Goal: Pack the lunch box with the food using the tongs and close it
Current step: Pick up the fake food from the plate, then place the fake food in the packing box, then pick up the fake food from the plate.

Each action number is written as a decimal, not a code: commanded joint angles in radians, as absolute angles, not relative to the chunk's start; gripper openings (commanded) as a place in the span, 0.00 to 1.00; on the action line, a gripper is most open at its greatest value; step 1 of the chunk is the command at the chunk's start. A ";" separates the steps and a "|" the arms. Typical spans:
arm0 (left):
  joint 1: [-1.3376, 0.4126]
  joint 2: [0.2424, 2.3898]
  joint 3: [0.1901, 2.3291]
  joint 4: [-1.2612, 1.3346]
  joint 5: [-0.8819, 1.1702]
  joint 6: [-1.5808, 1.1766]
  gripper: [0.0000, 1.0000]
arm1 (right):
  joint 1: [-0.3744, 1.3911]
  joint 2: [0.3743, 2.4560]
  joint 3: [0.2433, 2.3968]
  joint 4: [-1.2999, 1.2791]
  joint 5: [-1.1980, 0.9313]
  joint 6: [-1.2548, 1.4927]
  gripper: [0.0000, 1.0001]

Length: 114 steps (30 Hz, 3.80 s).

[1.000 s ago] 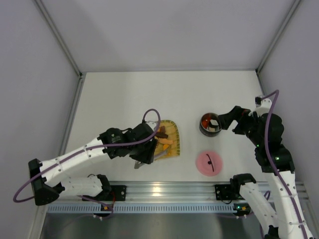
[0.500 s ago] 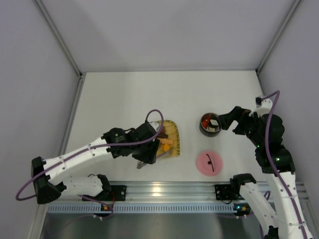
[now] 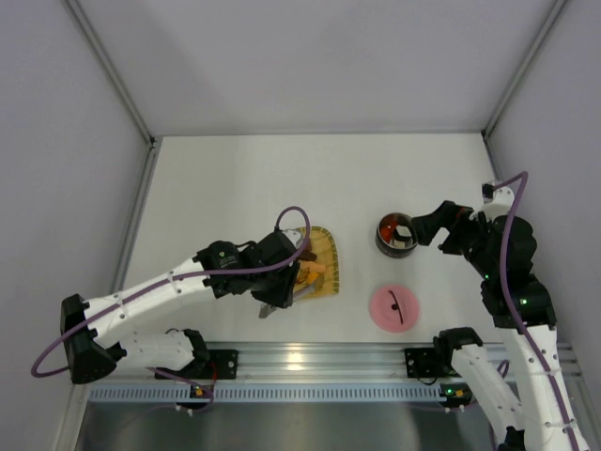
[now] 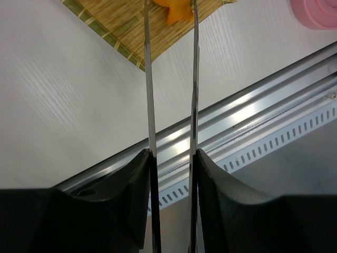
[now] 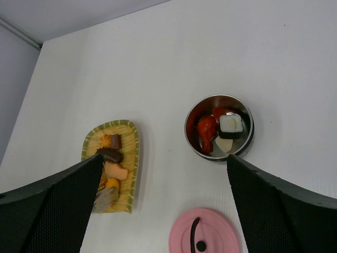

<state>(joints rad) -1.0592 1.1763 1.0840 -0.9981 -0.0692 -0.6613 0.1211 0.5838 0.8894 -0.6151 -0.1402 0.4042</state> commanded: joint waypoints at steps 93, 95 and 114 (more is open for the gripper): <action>-1.074 1.521 1.608 -0.842 -0.328 -0.527 0.53 | 0.110 0.554 0.937 -0.643 -0.127 0.390 1.00; -1.074 1.481 1.553 -0.873 -0.339 -0.549 0.53 | 0.110 0.554 0.934 -0.638 -0.130 0.391 0.99; -1.075 1.216 1.149 -0.985 -0.293 -0.721 0.52 | 0.110 0.560 0.904 -0.606 -0.150 0.402 0.99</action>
